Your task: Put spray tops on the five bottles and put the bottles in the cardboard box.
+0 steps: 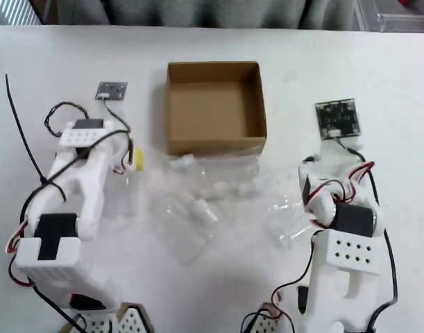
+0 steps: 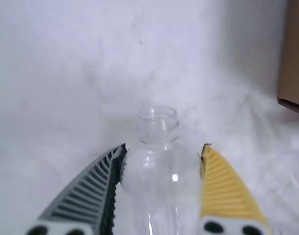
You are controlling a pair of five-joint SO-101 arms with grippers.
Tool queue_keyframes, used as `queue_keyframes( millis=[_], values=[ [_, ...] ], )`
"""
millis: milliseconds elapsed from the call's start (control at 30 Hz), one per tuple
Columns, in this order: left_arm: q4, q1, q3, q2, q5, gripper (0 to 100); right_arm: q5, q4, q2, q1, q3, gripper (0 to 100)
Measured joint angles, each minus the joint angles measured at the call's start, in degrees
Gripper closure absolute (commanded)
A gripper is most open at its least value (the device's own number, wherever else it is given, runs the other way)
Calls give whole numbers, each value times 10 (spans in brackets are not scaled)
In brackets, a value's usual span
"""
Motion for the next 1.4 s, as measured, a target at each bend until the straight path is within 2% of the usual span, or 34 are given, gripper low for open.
queue_keyframes(
  millis=[500, 633, 867, 1000, 1233, 1400],
  values=[
    [0, 0, 0, -4, 0, 924, -14, -8, -24, 0, -22, 972],
    [0, 0, 2, -41, 0, 924, -80, -38, -88, 0, -24, 984],
    [48, 5, 2, -184, 0, 924, -173, -67, -227, -38, -24, 983],
    [79, 35, 2, -279, -1, 924, -192, -117, -277, -55, -24, 983],
    [119, 109, 2, -435, -1, 924, -204, -164, -279, -58, -89, 983],
    [152, 162, 25, -535, -1, 923, -224, -155, -267, -123, -156, 983]
  ],
)
